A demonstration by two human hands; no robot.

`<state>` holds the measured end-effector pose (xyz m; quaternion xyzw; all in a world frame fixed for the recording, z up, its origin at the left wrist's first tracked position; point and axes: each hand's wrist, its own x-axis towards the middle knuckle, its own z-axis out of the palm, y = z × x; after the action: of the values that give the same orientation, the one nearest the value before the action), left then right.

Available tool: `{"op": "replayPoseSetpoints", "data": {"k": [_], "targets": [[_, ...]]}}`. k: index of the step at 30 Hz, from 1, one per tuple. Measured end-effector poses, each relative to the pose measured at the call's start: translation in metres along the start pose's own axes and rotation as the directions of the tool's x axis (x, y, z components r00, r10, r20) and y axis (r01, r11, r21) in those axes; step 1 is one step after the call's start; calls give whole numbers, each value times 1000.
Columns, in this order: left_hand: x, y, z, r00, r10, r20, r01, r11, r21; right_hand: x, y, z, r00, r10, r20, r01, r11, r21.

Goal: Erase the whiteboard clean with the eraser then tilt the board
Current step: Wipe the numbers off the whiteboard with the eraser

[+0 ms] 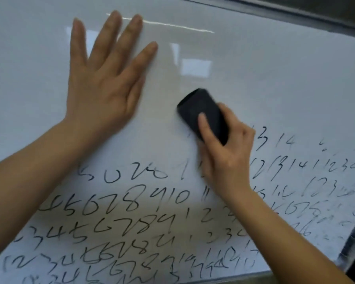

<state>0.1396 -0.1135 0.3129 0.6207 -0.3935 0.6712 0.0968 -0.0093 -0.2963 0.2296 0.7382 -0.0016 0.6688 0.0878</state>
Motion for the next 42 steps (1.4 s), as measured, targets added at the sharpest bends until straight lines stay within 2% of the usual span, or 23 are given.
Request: {"op": "replayPoseSetpoints", "data": {"k": [4,8,13,16,18,23,28,33,37,42], "targets": [[-2,4,1,999,-23,-35,23,1000,11,8,20,-7,998,54,-41,-53,998,19],[-5,6,1,998,-47,-38,48,999,8,-4,2,0,996,76,-46,-73,995,70],[-5,9,-2,998,-55,-26,54,998,-9,-39,-32,14,990,-140,27,136,985,104],[-4,10,-1,998,-52,-21,51,998,-21,-37,-29,13,980,-195,48,191,978,86],[-5,10,1,999,-49,-8,49,998,-27,-24,-20,12,987,-160,19,159,985,61],[-7,10,2,999,-45,2,45,998,-43,18,9,5,995,57,-78,-57,998,-3],[-9,9,-1,999,-48,13,49,995,-90,17,-1,6,981,162,-108,-162,987,16],[-11,6,-1,1000,23,21,-20,993,-120,-24,-31,12,998,57,-8,-57,998,8],[-11,8,3,999,45,-15,-46,991,-127,-32,-22,8,999,-5,34,5,1000,-13],[-12,6,9,999,46,-10,-47,984,-172,-11,29,-5,991,122,-47,-125,990,-62]]}}
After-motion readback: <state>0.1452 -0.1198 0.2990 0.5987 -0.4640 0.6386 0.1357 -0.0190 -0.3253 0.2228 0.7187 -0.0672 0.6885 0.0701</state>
